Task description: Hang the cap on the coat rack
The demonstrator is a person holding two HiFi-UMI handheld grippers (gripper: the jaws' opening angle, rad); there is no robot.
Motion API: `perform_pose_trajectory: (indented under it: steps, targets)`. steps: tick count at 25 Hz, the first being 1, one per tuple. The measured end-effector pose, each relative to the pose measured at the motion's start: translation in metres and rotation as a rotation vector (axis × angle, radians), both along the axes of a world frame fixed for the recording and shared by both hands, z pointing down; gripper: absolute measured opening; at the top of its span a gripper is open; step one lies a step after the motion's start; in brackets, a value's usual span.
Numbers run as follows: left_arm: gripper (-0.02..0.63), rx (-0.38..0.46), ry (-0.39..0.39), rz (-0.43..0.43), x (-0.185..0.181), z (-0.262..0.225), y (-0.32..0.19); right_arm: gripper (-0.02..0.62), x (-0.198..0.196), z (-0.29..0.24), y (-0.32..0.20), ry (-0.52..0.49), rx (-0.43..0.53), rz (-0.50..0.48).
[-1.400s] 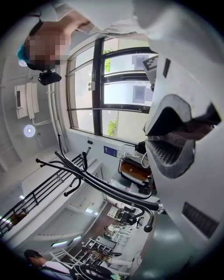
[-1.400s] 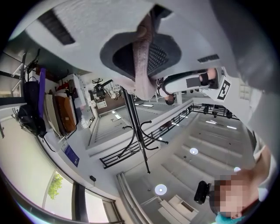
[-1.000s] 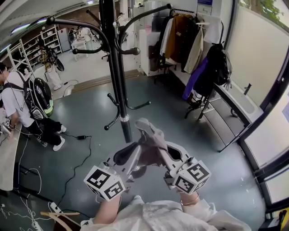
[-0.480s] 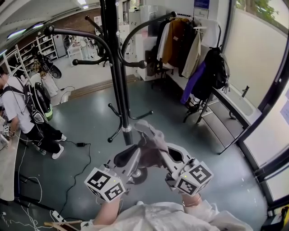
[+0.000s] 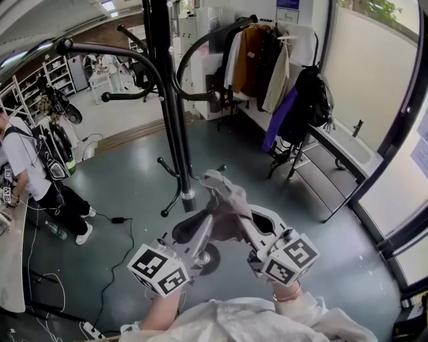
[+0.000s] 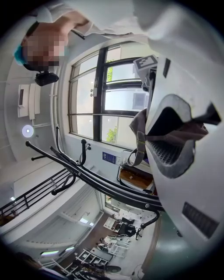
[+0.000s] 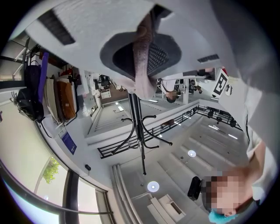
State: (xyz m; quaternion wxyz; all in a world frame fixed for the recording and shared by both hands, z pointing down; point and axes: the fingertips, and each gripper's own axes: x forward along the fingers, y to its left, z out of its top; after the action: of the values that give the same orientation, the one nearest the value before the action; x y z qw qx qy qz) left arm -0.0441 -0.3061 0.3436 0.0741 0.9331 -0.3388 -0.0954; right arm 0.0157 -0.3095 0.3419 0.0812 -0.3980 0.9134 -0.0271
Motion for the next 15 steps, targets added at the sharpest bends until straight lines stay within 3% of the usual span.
perform_pose_trajectory:
  steps: [15]
  targets:
    - [0.041, 0.01, 0.024, 0.038, -0.001, 0.002, -0.014, 0.012, 0.002, 0.009, -0.007, 0.028, -0.023, 0.056]
